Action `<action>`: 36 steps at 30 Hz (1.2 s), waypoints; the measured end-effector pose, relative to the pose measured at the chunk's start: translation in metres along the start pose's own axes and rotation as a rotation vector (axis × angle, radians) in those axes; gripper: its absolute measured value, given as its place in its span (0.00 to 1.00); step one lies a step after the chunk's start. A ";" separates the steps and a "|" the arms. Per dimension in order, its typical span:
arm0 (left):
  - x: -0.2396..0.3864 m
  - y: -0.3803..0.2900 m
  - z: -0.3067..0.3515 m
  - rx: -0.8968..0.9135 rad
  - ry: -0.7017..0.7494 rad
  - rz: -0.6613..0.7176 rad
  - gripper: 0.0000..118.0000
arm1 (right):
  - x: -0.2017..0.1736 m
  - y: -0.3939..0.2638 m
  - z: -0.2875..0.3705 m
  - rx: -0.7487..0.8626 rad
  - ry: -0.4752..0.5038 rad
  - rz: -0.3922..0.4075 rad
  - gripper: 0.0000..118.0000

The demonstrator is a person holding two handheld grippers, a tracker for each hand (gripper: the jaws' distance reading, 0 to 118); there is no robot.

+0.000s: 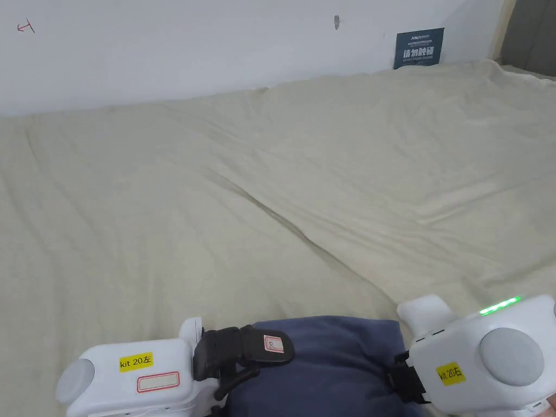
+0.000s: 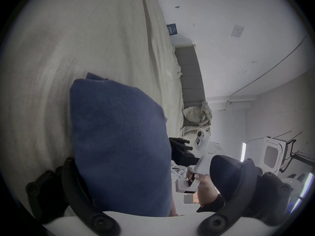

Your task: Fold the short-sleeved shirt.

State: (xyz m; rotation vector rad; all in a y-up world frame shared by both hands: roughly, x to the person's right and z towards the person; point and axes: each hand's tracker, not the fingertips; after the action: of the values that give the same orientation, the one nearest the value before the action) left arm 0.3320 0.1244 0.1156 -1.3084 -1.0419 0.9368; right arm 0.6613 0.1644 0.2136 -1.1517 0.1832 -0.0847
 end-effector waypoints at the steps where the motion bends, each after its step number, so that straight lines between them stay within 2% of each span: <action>1: 0.002 0.001 -0.001 -0.008 0.006 0.010 0.98 | 0.001 0.000 0.000 0.003 0.002 -0.001 0.00; 2: 0.004 0.001 -0.001 -0.003 0.023 0.023 0.97 | 0.002 0.000 0.000 0.005 0.007 -0.007 0.00; 3: 0.007 -0.001 -0.001 0.013 0.050 0.034 0.90 | 0.004 0.000 0.002 0.008 0.014 -0.019 0.00; 4: 0.010 -0.004 -0.002 0.026 0.080 0.025 0.69 | 0.005 -0.001 0.003 0.012 0.021 -0.030 0.00; 5: 0.013 -0.008 -0.001 0.045 0.121 -0.002 0.23 | 0.007 -0.001 0.005 0.016 0.029 -0.040 0.00; 6: 0.013 -0.009 -0.003 0.078 0.199 -0.034 0.19 | 0.009 -0.002 0.007 0.019 0.038 -0.051 0.00; 8: 0.007 -0.013 -0.004 0.046 0.193 -0.017 0.19 | 0.013 -0.004 0.011 0.025 0.065 -0.084 0.00; 9: 0.004 -0.011 -0.004 0.027 0.181 0.038 0.19 | 0.015 -0.005 0.013 0.025 0.074 -0.099 0.00; 11: 0.012 -0.010 0.000 0.051 0.193 0.021 0.19 | 0.017 -0.008 0.019 0.029 0.098 -0.119 0.00; 17: 0.064 -0.019 0.031 0.067 0.322 -0.233 0.19 | 0.004 -0.013 0.049 0.098 0.127 -0.106 0.00; 21: 0.083 -0.014 0.098 0.062 0.560 -0.335 0.19 | -0.017 -0.010 0.066 0.145 0.175 -0.070 0.00; 27: 0.066 0.000 0.254 0.185 0.888 -0.261 0.19 | -0.066 0.003 0.065 0.134 0.205 -0.003 0.00; 31: 0.049 0.011 0.352 0.220 1.106 -0.197 0.19 | -0.099 0.009 0.057 0.092 0.233 0.013 0.00; 36: 0.019 0.028 0.427 0.249 1.305 -0.097 0.19 | -0.132 0.014 0.044 0.055 0.239 0.051 0.00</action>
State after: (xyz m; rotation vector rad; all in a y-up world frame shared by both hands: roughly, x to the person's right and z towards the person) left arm -0.0703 0.2667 0.0806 -1.2736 0.0413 0.0037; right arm 0.5392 0.2306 0.2318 -1.0798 0.4193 -0.1810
